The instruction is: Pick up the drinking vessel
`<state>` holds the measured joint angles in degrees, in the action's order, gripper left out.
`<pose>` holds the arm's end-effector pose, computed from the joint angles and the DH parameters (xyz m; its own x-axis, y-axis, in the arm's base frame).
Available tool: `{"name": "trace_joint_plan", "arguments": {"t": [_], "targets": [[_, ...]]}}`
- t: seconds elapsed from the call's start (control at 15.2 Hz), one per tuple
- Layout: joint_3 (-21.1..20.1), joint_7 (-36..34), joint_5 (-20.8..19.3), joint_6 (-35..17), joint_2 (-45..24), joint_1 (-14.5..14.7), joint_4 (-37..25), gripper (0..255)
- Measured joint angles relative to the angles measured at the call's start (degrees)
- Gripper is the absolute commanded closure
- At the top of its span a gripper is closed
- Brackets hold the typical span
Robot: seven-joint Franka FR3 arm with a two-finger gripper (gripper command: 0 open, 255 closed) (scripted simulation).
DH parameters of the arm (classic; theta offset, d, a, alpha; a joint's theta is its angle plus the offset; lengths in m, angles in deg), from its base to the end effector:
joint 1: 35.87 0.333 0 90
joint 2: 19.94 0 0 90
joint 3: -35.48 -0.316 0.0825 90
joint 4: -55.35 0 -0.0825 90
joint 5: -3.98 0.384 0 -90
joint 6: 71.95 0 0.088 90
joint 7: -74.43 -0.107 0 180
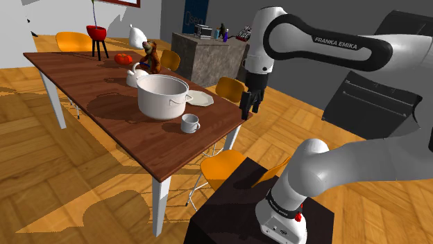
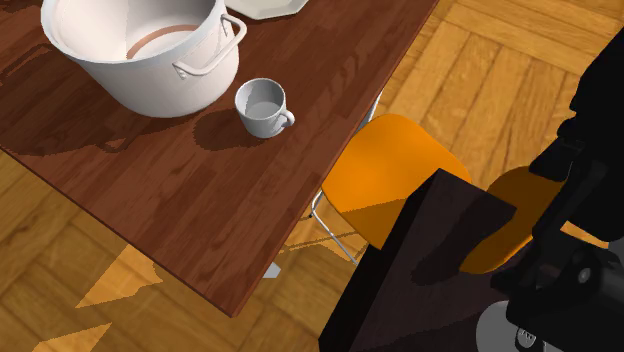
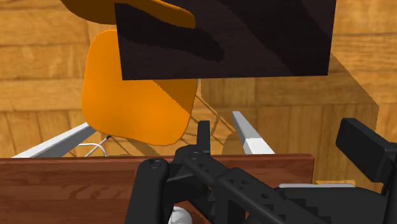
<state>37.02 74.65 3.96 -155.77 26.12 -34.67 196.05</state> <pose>0.2855 -0.0034 0.5411 0.9822 0.0097 -0.1878 0.0061 -0.9998 -0.0197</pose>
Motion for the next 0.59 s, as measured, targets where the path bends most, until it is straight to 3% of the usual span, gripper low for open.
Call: {"name": "trace_joint_plan", "arguments": {"t": [0.2, 0.59], "targets": [[0.3, 0.3, -0.4, -2.3, -2.2, -0.1, 0.1, 0], [1.0, 1.2, -1.6, -12.4, -14.0, -0.4, -1.7, 0]]}}
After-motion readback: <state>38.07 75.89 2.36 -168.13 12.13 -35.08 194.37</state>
